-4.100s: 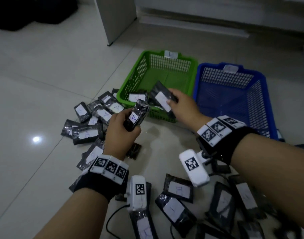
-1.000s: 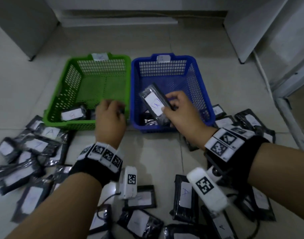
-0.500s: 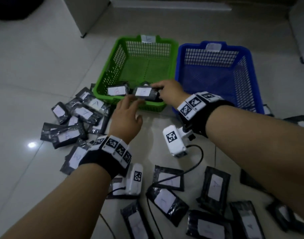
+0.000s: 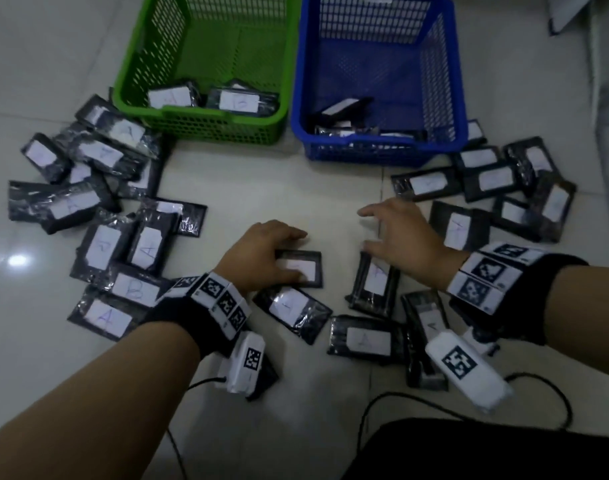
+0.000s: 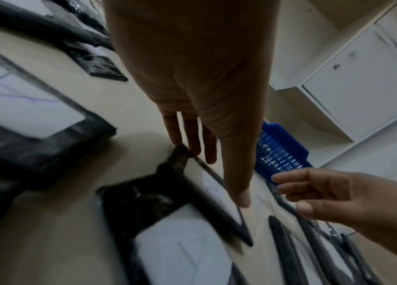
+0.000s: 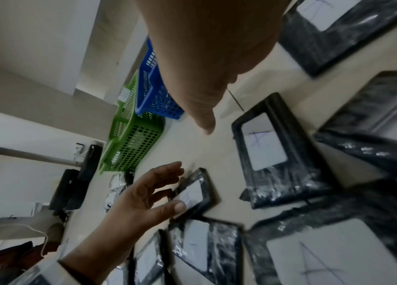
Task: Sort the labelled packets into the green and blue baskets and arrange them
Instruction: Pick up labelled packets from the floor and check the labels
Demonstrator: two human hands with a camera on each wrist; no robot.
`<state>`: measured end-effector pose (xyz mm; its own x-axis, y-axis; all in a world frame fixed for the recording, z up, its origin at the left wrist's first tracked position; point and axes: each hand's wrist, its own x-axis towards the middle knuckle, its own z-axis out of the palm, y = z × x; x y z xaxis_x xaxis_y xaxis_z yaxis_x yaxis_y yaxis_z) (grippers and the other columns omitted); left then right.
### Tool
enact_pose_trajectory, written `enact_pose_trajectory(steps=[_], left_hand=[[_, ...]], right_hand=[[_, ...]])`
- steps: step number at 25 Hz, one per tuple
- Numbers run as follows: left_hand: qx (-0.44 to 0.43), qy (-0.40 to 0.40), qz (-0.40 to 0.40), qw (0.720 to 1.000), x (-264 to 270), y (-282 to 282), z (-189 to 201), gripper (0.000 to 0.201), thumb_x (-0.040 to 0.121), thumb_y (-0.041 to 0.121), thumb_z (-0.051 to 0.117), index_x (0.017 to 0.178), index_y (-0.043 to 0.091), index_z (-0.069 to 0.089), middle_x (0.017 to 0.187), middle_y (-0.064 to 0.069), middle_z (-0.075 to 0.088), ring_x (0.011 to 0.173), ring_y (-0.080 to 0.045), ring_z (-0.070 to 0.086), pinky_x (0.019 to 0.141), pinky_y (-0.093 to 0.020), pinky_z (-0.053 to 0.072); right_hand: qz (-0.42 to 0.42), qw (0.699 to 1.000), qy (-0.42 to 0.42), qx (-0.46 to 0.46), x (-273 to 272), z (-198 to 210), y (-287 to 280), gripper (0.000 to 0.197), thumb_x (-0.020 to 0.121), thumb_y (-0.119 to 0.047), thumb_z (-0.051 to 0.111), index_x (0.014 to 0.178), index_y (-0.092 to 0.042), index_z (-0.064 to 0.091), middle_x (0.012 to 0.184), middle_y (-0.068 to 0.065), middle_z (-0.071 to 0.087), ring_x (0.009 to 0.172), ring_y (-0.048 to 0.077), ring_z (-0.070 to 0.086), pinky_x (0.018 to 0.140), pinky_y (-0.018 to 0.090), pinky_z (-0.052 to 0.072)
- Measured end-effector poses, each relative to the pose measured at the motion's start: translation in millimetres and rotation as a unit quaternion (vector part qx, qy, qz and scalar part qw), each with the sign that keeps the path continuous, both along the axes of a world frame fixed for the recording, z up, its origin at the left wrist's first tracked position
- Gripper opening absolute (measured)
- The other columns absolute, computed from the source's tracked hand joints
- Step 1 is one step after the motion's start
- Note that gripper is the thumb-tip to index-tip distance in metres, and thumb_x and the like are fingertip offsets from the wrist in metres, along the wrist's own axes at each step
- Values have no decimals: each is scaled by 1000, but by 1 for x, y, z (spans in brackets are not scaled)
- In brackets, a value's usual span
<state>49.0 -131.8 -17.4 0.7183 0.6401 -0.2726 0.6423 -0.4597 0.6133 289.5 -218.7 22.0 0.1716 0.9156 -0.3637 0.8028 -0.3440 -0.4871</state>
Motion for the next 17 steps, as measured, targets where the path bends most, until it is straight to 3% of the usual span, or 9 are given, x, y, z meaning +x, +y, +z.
enact_pose_trajectory(steps=[3,5,7,10,13,15,17], left_hand=[[31,20,-46,998,-6,-6,-13,81,53,54,72,127,25,54,117,2,55,106,-20,51,93,-31,39],[34,20,-54,998,-4,-3,-15,77,53,50,76,123,25,56,112,2,55,102,-21,51,91,-31,39],[34,16,-49,998,1,0,-12,71,55,45,81,119,24,58,110,2,54,100,-19,51,90,-31,40],[30,-41,-13,999,9,7,-1,69,56,49,73,117,22,58,108,4,51,98,-11,52,89,-30,46],[90,-119,24,988,30,23,17,66,61,47,64,120,18,57,110,1,48,99,-11,53,89,-24,45],[140,-164,55,975,49,43,36,60,66,37,70,120,18,55,112,-3,48,101,-10,51,90,-19,42],[165,-190,93,963,62,68,53,58,68,27,75,121,16,55,114,-5,47,100,-4,46,91,-10,37]], right_hand=[[36,994,-66,-76,-6,-2,-23,96,64,-45,81,143,-24,31,128,9,40,122,29,34,98,38,41],[73,987,-100,-101,-14,-6,-31,107,61,-45,83,146,-23,22,129,10,36,121,30,34,96,43,44],[100,979,-139,-113,-18,-12,-29,107,59,-44,85,144,-19,24,127,11,35,118,30,34,94,43,45],[116,973,-136,-147,-10,-12,-10,89,57,-44,86,126,-14,39,119,11,36,105,29,44,86,39,47],[109,977,-37,-177,15,0,20,56,74,-35,78,115,-10,49,111,10,47,97,25,50,71,27,40],[60,990,42,-123,33,16,35,35,81,-30,72,107,-11,56,99,2,55,92,18,53,69,26,38],[-30,984,170,-37,43,30,49,17,84,-22,69,98,-14,61,93,1,64,86,17,60,72,31,48]])
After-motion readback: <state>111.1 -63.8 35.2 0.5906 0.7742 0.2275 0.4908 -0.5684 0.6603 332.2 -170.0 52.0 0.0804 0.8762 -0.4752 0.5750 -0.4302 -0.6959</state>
